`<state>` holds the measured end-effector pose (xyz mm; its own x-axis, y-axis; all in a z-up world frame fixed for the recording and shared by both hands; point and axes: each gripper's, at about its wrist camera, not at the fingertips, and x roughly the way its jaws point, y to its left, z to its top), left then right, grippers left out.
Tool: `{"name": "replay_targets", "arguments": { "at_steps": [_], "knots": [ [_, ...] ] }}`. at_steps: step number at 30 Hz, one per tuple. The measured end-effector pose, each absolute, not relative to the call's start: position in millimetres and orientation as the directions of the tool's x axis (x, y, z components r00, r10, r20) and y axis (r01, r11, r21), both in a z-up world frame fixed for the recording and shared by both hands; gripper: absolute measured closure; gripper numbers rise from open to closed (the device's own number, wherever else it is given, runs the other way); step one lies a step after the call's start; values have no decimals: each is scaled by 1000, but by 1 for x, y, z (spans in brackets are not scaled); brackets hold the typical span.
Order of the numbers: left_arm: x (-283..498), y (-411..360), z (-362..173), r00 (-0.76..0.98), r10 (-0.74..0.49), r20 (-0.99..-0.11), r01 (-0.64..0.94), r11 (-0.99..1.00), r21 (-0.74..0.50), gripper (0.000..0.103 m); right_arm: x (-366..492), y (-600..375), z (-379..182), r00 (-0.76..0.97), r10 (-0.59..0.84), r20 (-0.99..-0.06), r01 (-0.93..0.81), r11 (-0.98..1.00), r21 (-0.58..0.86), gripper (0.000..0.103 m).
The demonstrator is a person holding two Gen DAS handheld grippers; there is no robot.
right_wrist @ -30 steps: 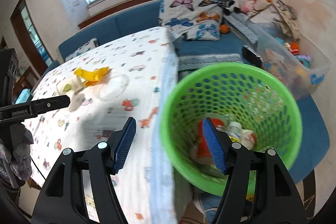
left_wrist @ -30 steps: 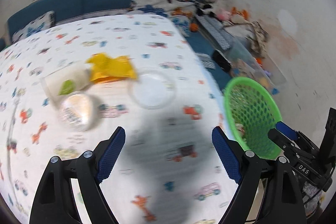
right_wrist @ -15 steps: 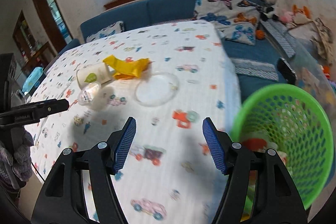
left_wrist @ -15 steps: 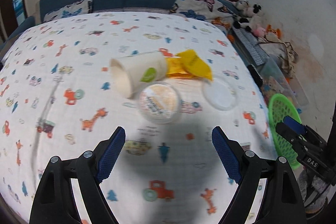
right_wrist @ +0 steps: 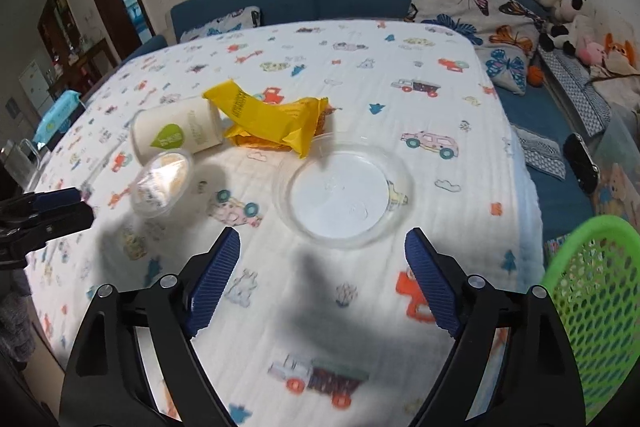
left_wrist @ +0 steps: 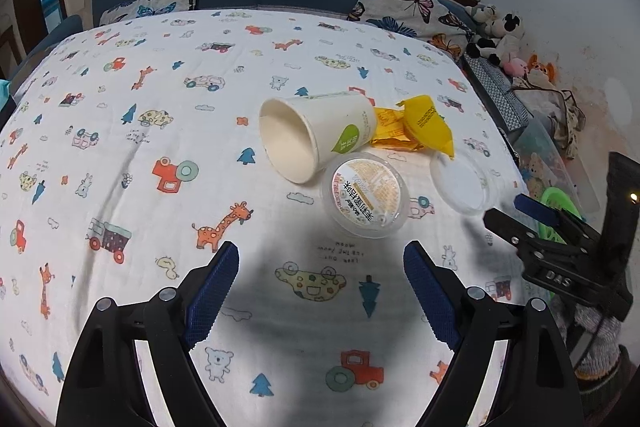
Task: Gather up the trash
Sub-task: 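Grasp the clear plastic tub with the left gripper while the right gripper grasps the clear lid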
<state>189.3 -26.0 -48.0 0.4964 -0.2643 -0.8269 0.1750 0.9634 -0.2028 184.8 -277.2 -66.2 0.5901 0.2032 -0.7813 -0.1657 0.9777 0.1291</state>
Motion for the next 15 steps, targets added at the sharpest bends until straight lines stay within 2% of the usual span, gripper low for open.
{"name": "replay_targets", "arguments": {
  "at_steps": [15],
  "knots": [
    [210,-43,-63,464,-263,-846,196,962,-191,21,215,-276,-90,554,205,-807,-181,976,124,12]
  ]
}}
